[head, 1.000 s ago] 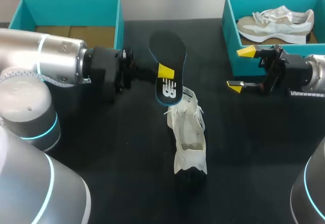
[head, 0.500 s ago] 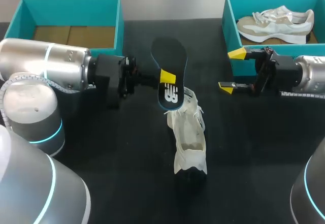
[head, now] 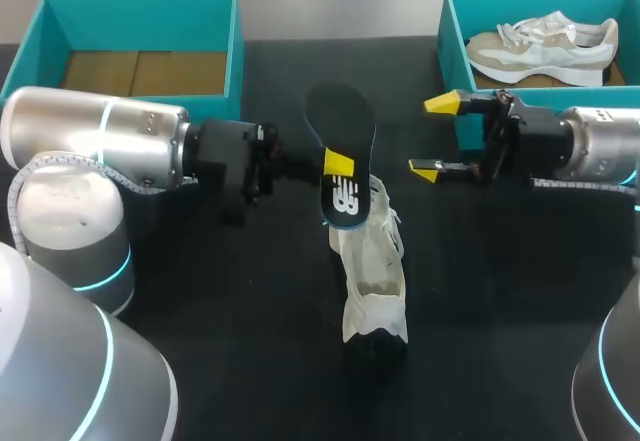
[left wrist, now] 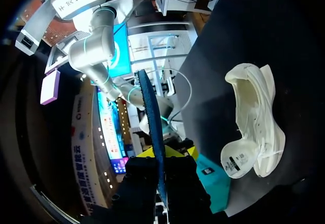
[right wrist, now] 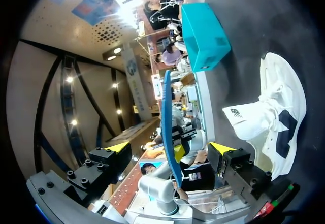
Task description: Take the shoe out of the shoebox, open the shoe tongue, remove and reinsert the insole, then place the shoe into the shoebox
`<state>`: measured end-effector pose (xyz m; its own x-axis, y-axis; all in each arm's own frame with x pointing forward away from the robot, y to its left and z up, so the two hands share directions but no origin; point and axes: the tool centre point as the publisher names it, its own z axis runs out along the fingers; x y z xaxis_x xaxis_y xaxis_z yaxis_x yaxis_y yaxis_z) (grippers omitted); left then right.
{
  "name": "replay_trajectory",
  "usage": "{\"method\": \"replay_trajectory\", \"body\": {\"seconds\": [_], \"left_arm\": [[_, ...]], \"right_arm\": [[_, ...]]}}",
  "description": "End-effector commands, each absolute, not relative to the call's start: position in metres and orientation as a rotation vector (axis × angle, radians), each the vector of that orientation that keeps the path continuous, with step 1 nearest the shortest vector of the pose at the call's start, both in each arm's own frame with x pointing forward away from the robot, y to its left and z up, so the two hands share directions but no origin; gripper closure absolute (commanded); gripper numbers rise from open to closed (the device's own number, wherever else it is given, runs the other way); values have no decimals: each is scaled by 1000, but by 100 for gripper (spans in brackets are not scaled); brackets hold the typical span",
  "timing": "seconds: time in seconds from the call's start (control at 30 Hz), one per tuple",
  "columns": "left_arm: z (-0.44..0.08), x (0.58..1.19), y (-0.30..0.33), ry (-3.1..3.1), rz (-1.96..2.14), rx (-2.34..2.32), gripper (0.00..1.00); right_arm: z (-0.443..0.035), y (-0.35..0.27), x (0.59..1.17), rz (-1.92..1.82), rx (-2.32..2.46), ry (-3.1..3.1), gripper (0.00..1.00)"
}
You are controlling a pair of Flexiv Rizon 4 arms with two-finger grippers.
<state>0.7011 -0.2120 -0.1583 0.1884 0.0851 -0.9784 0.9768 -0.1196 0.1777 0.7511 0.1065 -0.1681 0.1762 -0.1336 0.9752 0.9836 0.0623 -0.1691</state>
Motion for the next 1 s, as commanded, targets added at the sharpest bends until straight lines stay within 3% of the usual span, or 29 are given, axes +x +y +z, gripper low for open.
{"method": "replay_trajectory", "body": {"seconds": [0.03, 0.47, 0.63, 0.67, 0.7, 0.73, 1.0], "left_arm": [[-160, 703, -217, 1084, -1107, 1447, 100], [-165, 699, -222, 1084, -1111, 1455, 100], [-166, 699, -223, 1082, -1103, 1467, 100], [-166, 699, -224, 1083, -1100, 1470, 100], [-167, 699, -224, 1083, -1100, 1470, 100], [-168, 700, -225, 1085, -1100, 1469, 100], [-173, 702, -225, 1104, -1105, 1447, 100]], "right_arm": [[-163, 116, 750, -1119, -1151, -1019, 0], [-155, 137, 752, -1120, -1134, -1066, 0], [-156, 146, 749, -1108, -1141, -1087, 20], [-156, 148, 748, -1108, -1135, -1086, 27], [-156, 149, 748, -1108, -1131, -1086, 47], [-156, 150, 747, -1104, -1125, -1088, 52], [-159, 154, 745, -1090, -1120, -1088, 55]]}}
